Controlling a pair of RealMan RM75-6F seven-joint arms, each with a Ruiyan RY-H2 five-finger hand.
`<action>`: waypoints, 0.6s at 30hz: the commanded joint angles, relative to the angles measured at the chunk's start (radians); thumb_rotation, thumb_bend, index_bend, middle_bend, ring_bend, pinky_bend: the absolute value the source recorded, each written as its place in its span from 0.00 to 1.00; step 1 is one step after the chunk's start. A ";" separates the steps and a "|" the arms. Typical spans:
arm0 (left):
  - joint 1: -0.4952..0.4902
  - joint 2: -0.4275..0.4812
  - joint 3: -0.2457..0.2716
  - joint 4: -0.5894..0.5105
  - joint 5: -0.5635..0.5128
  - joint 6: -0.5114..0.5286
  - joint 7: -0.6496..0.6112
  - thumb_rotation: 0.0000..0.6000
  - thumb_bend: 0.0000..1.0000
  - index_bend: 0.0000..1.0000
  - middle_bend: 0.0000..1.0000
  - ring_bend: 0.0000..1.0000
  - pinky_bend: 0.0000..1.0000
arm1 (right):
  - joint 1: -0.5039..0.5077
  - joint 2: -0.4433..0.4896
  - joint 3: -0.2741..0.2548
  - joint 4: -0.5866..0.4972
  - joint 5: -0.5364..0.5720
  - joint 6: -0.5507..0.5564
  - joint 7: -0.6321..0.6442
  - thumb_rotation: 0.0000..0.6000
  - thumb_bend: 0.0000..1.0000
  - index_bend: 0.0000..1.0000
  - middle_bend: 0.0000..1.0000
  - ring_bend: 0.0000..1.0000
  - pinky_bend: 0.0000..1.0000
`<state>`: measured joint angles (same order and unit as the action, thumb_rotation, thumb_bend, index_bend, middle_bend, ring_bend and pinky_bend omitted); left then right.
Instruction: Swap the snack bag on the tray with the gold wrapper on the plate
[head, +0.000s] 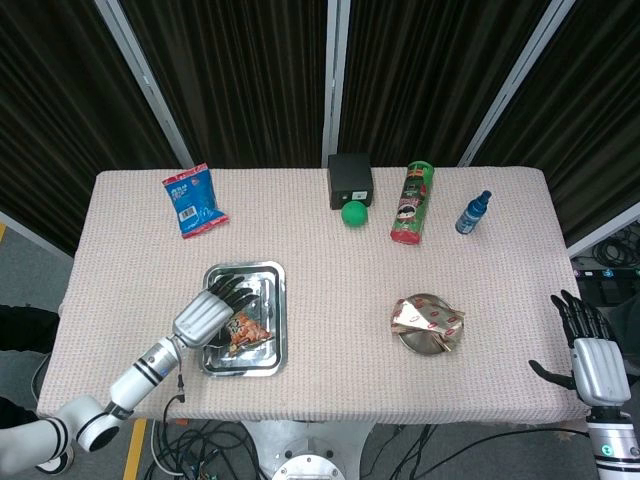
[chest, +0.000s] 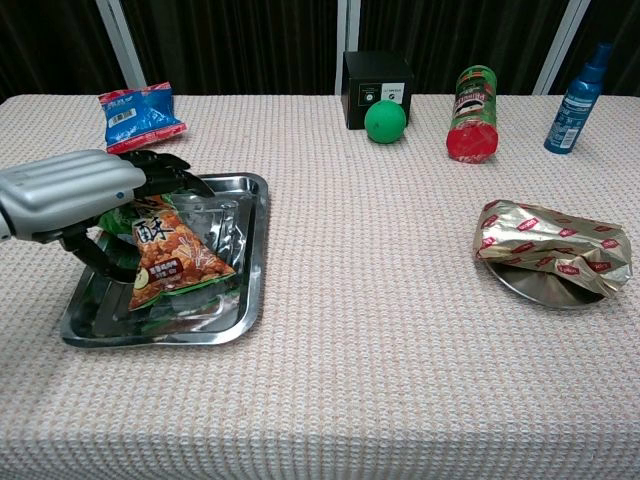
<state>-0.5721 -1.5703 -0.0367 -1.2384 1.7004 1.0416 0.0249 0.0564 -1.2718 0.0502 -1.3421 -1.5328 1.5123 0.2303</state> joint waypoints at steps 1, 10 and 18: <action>-0.015 -0.021 0.006 0.026 0.001 0.000 -0.001 1.00 0.23 0.26 0.22 0.00 0.07 | -0.001 -0.005 0.000 0.009 0.005 -0.004 0.010 1.00 0.00 0.00 0.00 0.00 0.00; -0.041 -0.054 0.001 0.066 -0.011 0.030 0.010 1.00 0.33 0.37 0.34 0.13 0.17 | -0.004 -0.005 0.003 0.020 0.009 -0.001 0.018 1.00 0.00 0.00 0.00 0.00 0.00; -0.057 -0.054 -0.007 0.067 -0.018 0.066 0.014 1.00 0.37 0.44 0.41 0.23 0.26 | -0.006 -0.008 0.004 0.025 0.013 -0.002 0.023 1.00 0.00 0.00 0.00 0.00 0.00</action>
<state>-0.6283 -1.6249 -0.0435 -1.1713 1.6837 1.1060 0.0384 0.0506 -1.2794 0.0540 -1.3174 -1.5195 1.5104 0.2528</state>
